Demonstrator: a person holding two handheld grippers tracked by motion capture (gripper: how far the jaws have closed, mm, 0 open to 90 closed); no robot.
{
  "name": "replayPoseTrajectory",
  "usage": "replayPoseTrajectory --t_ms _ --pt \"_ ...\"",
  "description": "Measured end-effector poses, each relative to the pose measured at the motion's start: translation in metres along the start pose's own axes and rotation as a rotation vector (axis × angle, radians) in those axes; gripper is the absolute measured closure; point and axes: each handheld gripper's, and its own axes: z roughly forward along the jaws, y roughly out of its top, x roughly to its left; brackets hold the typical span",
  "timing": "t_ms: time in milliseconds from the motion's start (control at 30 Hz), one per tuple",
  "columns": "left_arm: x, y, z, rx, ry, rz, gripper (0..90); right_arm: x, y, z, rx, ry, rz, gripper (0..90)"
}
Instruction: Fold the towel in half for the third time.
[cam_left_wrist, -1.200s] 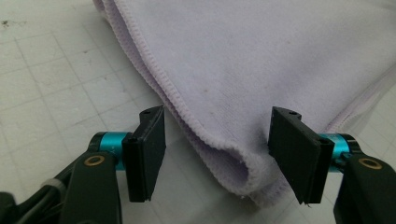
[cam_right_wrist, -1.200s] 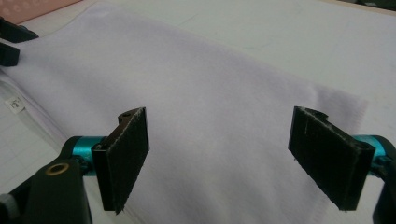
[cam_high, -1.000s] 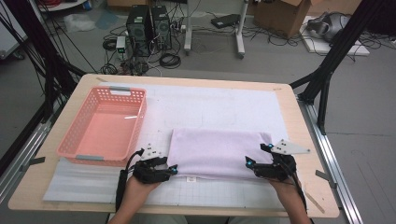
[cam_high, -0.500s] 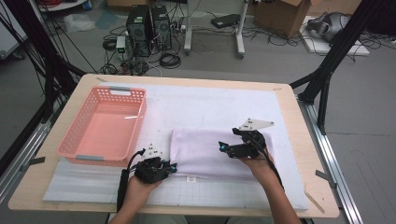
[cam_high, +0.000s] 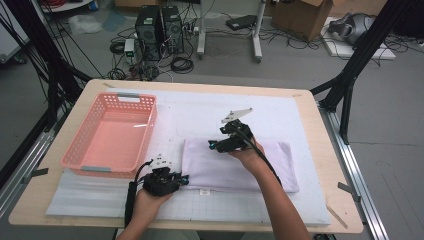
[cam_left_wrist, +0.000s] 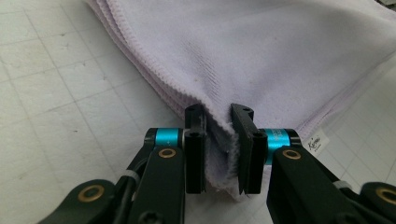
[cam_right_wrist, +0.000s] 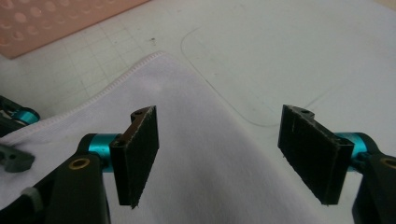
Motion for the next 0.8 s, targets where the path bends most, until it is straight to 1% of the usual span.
replayPoseTrajectory --t_ms 133,200,300,333,367,400,433,467,600,667,700,733,800 --pt "0.001 0.000 0.000 0.002 -0.004 0.000 75.7 0.000 0.010 0.018 0.045 0.015 -0.019 30.8" --pt "0.001 0.000 0.000 -0.001 -0.005 -0.004 75.6 0.000 0.015 0.027 0.066 0.020 -0.020 31.0" --pt "0.001 0.000 -0.001 0.001 -0.011 -0.010 75.6 0.002 0.021 0.039 0.101 0.025 -0.037 32.2" --pt "0.002 0.000 -0.001 0.001 -0.011 -0.011 75.6 0.003 0.023 0.043 0.102 0.030 -0.043 33.0" --pt "0.002 0.000 -0.001 0.000 -0.012 -0.012 75.6 0.003 0.023 0.047 0.108 0.031 -0.039 32.9" --pt "0.001 0.000 -0.001 0.000 -0.013 -0.015 75.6 0.004 0.024 0.051 0.128 0.035 -0.040 32.8" --pt "0.002 0.000 -0.001 0.002 -0.014 -0.012 75.6 0.005 0.025 0.056 0.137 0.037 -0.056 32.8" --pt "0.002 0.000 -0.001 0.002 -0.015 -0.014 75.6 0.006 0.026 0.060 0.150 0.040 -0.056 32.8" --pt "0.003 0.000 -0.001 0.002 -0.019 -0.019 75.8 0.011 0.028 0.073 0.178 0.030 -0.082 32.8" --pt "0.003 0.000 -0.001 0.005 -0.021 -0.022 75.9 0.011 0.028 0.078 0.196 0.032 -0.093 34.9" --pt "0.003 0.000 -0.002 0.006 -0.022 -0.023 76.0 0.012 0.027 0.080 0.200 0.037 -0.087 36.4" --pt "0.004 0.000 -0.002 0.007 -0.025 -0.025 76.0 0.011 0.027 0.081 0.203 0.046 -0.083 39.2" --pt "0.004 0.000 -0.002 0.007 -0.026 -0.027 76.1 0.011 0.028 0.081 0.205 0.072 -0.092 46.8"
